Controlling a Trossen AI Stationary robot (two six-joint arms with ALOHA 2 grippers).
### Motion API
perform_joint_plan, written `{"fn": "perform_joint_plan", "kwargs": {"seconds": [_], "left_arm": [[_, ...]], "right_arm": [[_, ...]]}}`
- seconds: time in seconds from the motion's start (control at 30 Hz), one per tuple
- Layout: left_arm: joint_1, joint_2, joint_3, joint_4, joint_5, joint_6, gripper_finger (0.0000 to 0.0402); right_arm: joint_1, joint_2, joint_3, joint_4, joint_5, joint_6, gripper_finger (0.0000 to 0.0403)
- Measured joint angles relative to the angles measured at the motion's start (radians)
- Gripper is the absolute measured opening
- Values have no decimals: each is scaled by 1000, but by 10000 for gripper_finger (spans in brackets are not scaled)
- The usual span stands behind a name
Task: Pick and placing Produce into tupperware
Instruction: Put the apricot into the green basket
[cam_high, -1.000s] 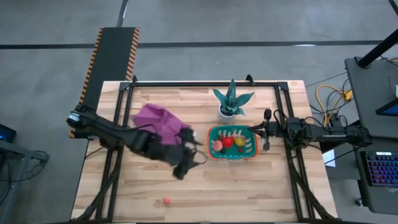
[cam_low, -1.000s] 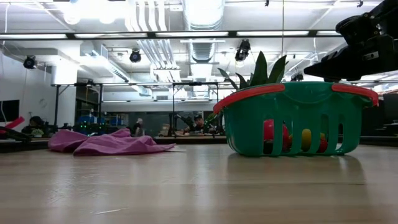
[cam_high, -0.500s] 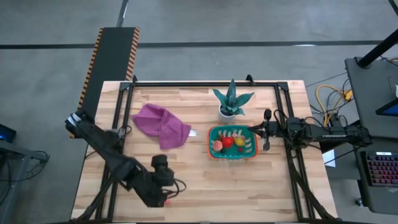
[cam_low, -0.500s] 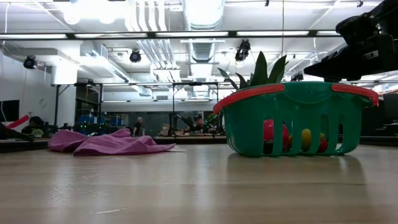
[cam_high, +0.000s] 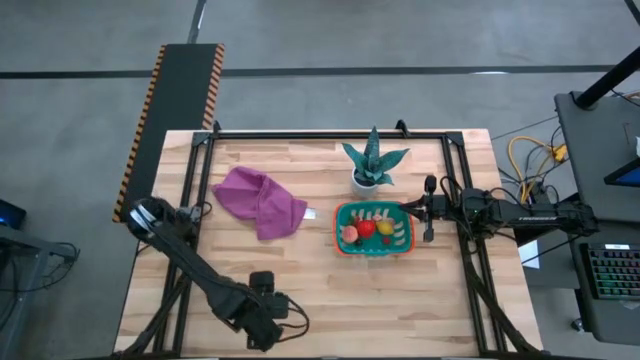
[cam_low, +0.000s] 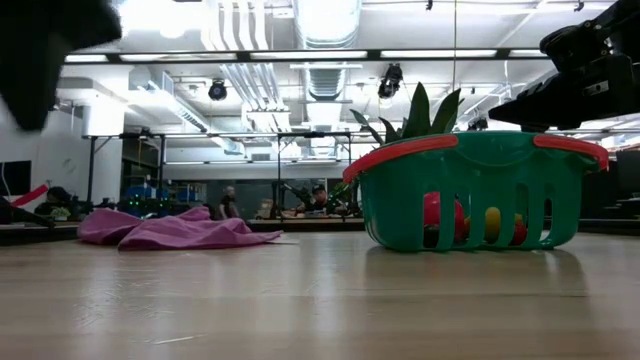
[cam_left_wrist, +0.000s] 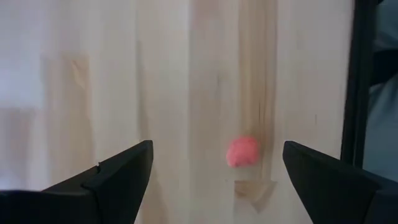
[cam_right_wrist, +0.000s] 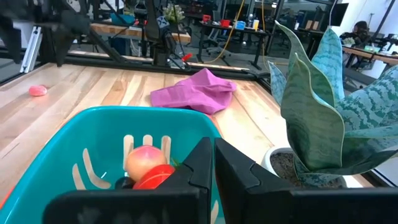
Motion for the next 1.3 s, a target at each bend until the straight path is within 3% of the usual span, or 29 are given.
{"fn": "perform_joint_plan", "kwargs": {"seconds": [0.2, 0.57, 1.3], "left_arm": [[0, 72, 0, 16, 99, -92, 343], [-1, 151, 0, 124, 110, -106, 343], [-10, 169, -58, 113, 167, -155, 343]], "right_arm": [[0, 0, 0, 0, 0, 0, 9], [0, 0, 0, -1, 0, -28, 9], [0, 0, 0, -1, 0, -30, 9]]}}
